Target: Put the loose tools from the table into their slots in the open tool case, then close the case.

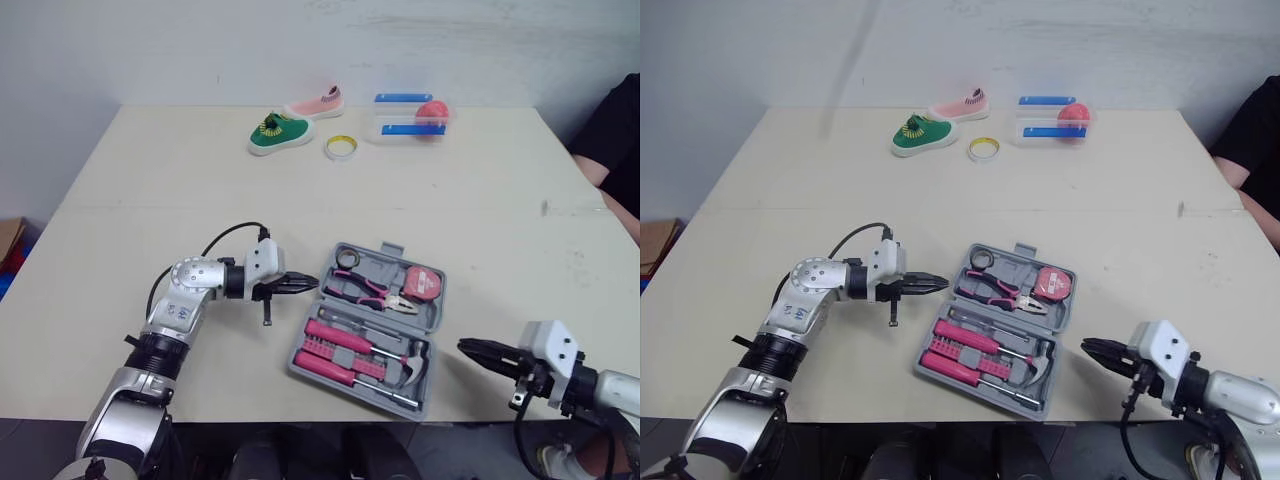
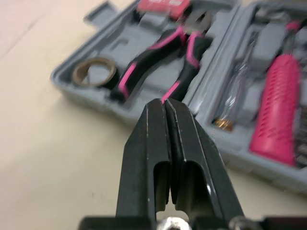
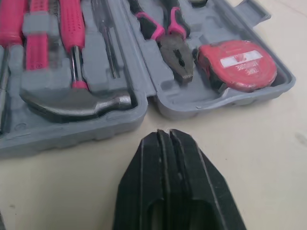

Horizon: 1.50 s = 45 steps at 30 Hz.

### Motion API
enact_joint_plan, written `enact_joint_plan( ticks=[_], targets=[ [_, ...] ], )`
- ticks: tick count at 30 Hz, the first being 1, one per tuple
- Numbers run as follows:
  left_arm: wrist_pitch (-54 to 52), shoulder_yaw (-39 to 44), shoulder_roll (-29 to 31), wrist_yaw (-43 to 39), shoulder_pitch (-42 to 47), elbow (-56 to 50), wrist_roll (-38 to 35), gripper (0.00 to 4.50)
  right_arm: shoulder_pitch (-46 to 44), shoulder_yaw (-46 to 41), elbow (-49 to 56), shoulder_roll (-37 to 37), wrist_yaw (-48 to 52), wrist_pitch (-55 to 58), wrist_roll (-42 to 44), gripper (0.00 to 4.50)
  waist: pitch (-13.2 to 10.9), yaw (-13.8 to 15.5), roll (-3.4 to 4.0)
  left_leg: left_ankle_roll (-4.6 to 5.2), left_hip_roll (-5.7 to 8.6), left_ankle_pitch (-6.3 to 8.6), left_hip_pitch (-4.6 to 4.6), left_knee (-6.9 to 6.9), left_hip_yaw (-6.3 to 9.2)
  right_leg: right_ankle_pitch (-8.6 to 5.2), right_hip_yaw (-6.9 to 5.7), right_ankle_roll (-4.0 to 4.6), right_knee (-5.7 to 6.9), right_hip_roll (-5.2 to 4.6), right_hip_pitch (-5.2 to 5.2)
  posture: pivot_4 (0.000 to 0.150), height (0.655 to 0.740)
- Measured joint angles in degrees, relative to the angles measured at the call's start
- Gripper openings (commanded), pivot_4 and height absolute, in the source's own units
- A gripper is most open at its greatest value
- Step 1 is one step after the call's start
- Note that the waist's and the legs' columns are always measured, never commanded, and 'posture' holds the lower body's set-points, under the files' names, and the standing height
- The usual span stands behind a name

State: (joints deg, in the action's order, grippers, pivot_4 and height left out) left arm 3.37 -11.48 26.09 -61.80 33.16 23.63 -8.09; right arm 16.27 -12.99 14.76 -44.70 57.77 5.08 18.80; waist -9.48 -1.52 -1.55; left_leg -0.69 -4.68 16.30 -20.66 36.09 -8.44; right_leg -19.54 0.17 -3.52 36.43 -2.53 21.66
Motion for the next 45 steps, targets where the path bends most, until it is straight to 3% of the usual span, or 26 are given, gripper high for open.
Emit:
enact_joint_plan(
  ticks=[5, 19, 30, 38, 45],
  targets=[
    [-1.47, -0.78, -1.47, 2.51, -0.10, 1.90, 2.31, 0.00, -3.83, 5.27, -1.62, 0.68, -1.43, 0.45, -3.06, 0.02, -0.01, 0.05, -0.02, -0.23, 0.00, -0.16, -0.79, 0.17, -0.08, 0.01, 0.02, -0.02, 0.33, 0.00, 0.85, 0.150, 0.7400],
    [-5.39, 0.34, -1.56, 2.66, -1.84, -0.63, 2.48, 0.00, -14.06, 11.40, -4.73, 2.17, -3.09, 3.33, -6.09, 0.02, -0.04, -0.52, -0.07, -0.14, -0.03, -0.37, -0.52, 0.22, -0.13, 0.13, 0.07, 0.07, 0.71, 0.04, 0.82, 0.150, 0.7400],
    [-15.42, 9.06, -1.36, 13.00, -9.44, -9.48, -1.21, 0.00, -30.91, 18.15, -16.93, 3.65, -0.90, 2.04, -9.96, 0.02, -0.18, -1.53, -0.18, -0.27, -0.05, -0.46, -0.55, 0.22, -0.13, 0.10, 0.08, 0.11, 0.95, 0.02, 0.95, 0.150, 0.7400],
    [-15.89, 10.33, -0.87, 15.14, -10.94, -10.96, -1.25, 0.00, -40.69, 21.50, -26.56, 7.90, -0.30, -0.29, -13.32, 0.02, -0.22, -1.72, -0.17, -0.48, -0.06, -0.58, -0.54, 0.21, -0.16, 0.09, 0.07, 0.14, 0.98, 0.02, 0.97, 0.150, 0.7400],
    [-16.08, 10.54, -0.62, 15.40, -11.83, -12.14, -1.20, 0.00, -43.77, 21.83, -29.52, 11.11, -0.97, -0.53, -15.26, 0.02, -0.22, -1.81, -0.17, -0.53, -0.09, -0.58, -0.54, 0.17, -0.20, 0.08, 0.07, 0.16, 0.98, 0.02, 1.00, 0.150, 0.7400]
  ],
)
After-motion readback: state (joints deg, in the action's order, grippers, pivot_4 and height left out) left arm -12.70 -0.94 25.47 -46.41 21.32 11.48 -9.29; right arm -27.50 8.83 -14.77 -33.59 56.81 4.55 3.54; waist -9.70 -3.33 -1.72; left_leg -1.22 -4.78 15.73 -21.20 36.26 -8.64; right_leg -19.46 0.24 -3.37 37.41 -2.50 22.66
